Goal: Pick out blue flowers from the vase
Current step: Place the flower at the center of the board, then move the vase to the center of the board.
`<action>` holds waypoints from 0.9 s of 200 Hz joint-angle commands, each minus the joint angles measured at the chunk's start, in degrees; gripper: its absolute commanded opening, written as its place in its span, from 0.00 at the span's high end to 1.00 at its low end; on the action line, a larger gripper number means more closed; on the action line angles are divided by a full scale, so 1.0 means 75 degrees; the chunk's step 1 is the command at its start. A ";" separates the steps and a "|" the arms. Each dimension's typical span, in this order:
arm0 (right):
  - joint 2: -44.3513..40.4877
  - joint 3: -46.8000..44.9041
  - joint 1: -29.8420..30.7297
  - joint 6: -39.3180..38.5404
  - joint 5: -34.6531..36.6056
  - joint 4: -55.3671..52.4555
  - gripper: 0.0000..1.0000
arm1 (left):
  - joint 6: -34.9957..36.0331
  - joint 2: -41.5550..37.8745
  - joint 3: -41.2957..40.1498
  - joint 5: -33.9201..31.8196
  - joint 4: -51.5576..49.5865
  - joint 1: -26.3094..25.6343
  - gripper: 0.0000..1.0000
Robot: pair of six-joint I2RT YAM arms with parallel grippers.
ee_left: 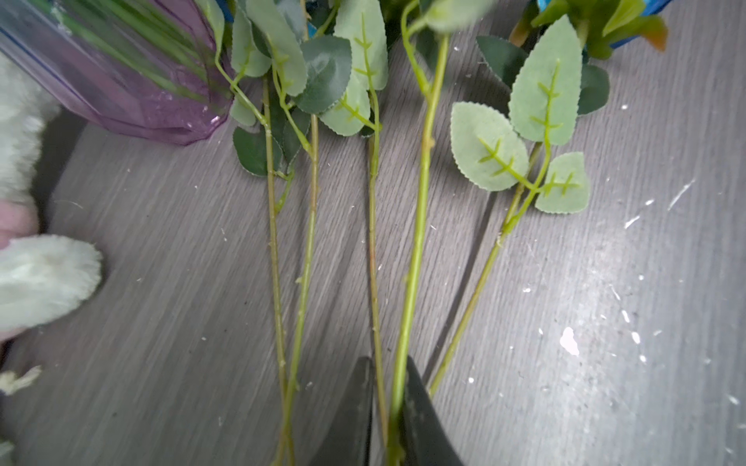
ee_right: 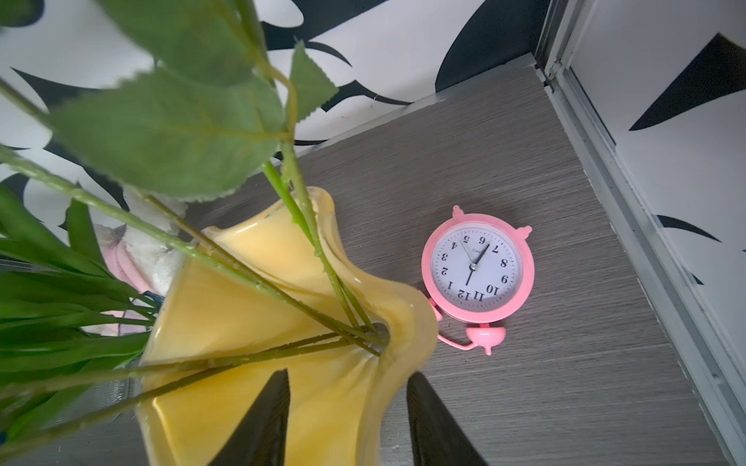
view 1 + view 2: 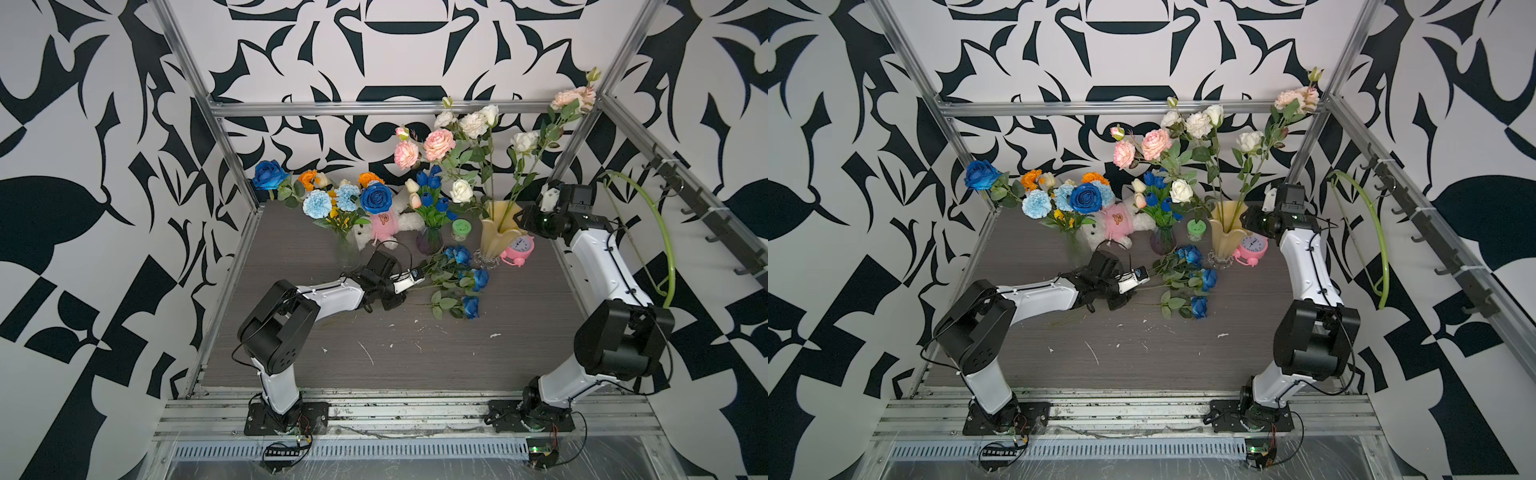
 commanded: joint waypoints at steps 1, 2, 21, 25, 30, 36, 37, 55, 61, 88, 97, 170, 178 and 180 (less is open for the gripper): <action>0.0053 0.0261 0.0097 -0.0111 0.0259 -0.0110 0.56 | 0.0062 0.0010 0.0190 -0.0034 0.0115 0.0007 0.80; 0.0061 0.0262 0.0103 -0.0108 0.0259 -0.0112 0.56 | 0.0059 0.0004 0.0185 -0.0035 0.0118 0.0006 0.80; 0.0142 0.0304 0.0098 -0.0119 0.0365 -0.0188 0.58 | 0.0067 -0.0012 0.0188 -0.0059 0.0186 0.0010 0.79; 0.0163 0.0325 0.0103 -0.0126 0.0354 -0.0211 0.58 | 0.0060 -0.0015 0.0192 -0.0059 0.0201 0.0011 0.79; 0.0200 0.0354 0.0108 -0.0128 0.0354 -0.0249 0.58 | 0.0045 -0.0020 0.0192 -0.0059 0.0231 0.0016 0.79; 0.0241 0.0407 0.0118 -0.0150 0.0375 -0.0314 0.58 | 0.0012 -0.0026 0.0184 -0.0059 0.0271 0.0010 0.79; 0.0248 0.0412 0.0119 -0.0157 0.0382 -0.0325 0.58 | 0.0010 -0.0026 0.0182 -0.0059 0.0278 0.0008 0.79; 0.0359 0.0520 0.0155 -0.0252 0.0511 -0.0461 0.61 | -0.0047 -0.0099 0.0232 -0.0059 0.0353 0.0016 0.77; 0.0395 0.0535 0.0155 -0.0265 0.0540 -0.0476 0.61 | -0.0050 -0.0136 0.0274 -0.0059 0.0356 0.0006 0.76; 0.0555 0.0678 0.0155 -0.0295 0.0608 -0.0545 0.61 | -0.0097 -0.0401 0.0595 0.0104 0.0345 0.0004 0.71; 0.0632 0.0747 0.0155 -0.0303 0.0634 -0.0576 0.61 | -0.0130 -0.0478 0.0733 0.0159 0.0362 -0.0006 0.69; 0.1109 0.1236 0.0179 -0.0371 0.0658 -0.0786 0.73 | -0.0063 -0.0239 0.2177 0.0294 0.0126 -0.0636 0.68; 0.1118 0.1252 0.0180 -0.0375 0.0657 -0.0804 0.73 | -0.0053 -0.0246 0.2178 0.0292 0.0176 -0.0640 0.68; 0.1118 0.1258 0.0179 -0.0390 0.0658 -0.0804 0.73 | -0.0051 -0.0248 0.2174 0.0292 0.0188 -0.0642 0.68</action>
